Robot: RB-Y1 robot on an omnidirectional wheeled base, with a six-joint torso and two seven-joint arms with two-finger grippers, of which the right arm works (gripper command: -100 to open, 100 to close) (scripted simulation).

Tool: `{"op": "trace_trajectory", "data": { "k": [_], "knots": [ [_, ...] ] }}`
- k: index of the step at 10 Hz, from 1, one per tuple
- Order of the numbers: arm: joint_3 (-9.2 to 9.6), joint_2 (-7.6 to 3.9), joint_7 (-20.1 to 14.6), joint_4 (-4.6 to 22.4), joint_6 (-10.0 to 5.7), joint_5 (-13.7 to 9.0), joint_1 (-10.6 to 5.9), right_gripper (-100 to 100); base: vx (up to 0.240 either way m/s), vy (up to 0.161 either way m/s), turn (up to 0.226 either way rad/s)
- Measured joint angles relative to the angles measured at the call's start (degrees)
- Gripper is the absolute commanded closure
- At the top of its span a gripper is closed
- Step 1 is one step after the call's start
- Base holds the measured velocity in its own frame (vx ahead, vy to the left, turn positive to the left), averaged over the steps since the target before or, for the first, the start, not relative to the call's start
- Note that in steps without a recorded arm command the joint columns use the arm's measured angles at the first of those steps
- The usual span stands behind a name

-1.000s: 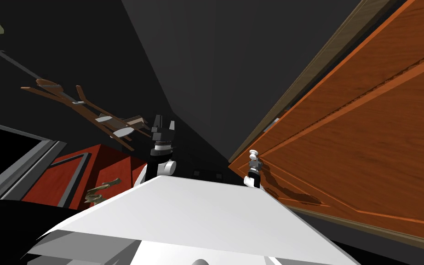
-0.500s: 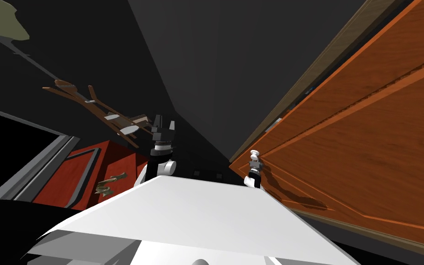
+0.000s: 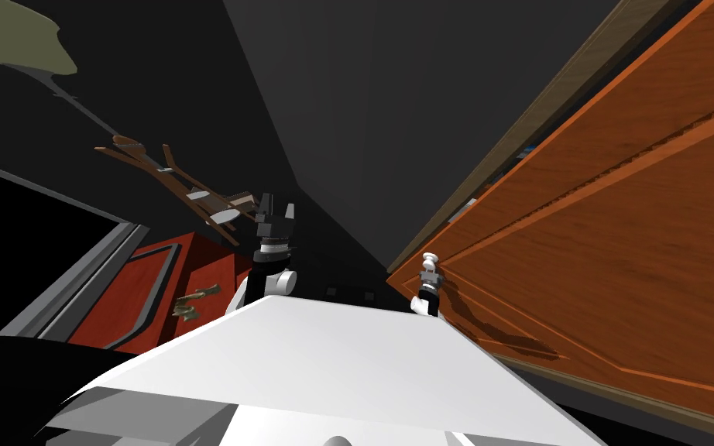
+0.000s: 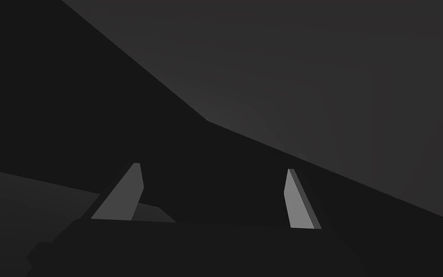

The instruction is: Pull the door open

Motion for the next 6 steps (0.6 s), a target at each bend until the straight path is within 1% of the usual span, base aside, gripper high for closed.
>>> {"op": "trace_trajectory", "data": {
  "k": [1, 2, 3, 4, 5, 6],
  "knots": [
    [-0.11, 0.05, -1.48, -0.53, 0.24, -0.11, 0.38, 100, -0.042, -0.007, 0.104],
    [-0.25, 0.23, -3.20, -1.60, 0.83, -0.25, 0.99, 100, -0.038, -0.006, 0.034],
    [-0.33, 0.17, -4.49, -1.07, 0.73, -0.33, 0.67, 100, -0.040, 0.002, 0.050],
    [-0.50, 0.36, -5.94, -1.11, 0.62, -0.46, 0.73, 100, -0.030, 0.004, 0.025],
    [-0.59, 0.30, -6.95, -0.44, 0.36, -0.54, 0.39, 100, -0.034, 0.005, 0.062],
    [-0.72, 0.56, -8.30, -1.58, 1.00, -0.65, 0.93, 100, -0.053, 0.002, 0.090]
  ]
}}
